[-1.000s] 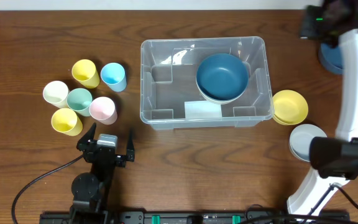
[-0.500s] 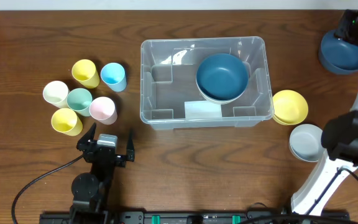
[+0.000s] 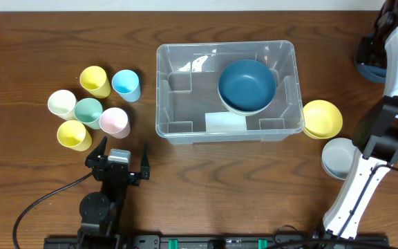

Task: Pack container
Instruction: 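Release the blue bowl and move the right gripper to the second blue bowl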

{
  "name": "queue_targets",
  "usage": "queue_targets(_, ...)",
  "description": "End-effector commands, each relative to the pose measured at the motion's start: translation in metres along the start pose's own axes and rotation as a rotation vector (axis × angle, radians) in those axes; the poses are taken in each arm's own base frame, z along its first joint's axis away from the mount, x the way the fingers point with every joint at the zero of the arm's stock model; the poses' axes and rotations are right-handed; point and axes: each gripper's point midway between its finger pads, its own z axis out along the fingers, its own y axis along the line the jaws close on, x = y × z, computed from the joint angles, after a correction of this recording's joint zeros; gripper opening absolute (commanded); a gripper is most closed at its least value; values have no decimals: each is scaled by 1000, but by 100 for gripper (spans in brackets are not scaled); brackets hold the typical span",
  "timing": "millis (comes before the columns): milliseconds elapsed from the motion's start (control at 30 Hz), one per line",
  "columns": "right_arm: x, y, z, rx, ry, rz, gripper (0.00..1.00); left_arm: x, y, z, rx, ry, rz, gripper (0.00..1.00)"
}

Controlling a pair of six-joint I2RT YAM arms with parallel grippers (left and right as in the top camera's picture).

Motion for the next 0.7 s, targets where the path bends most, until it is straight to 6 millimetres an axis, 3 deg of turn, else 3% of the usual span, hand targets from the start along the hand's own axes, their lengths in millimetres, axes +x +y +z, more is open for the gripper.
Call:
queue_targets(0,-1,1,5,-21,-2,-41,45,15,0,1,-1,47,4,98)
queue_targets(200,-4,6,10,-48,-11,-71,43,15,0,1,-1,47,4,98)
queue_targets(667,8,9,53,-45,50,-75,37,15,0,1,-1,47,4,98)
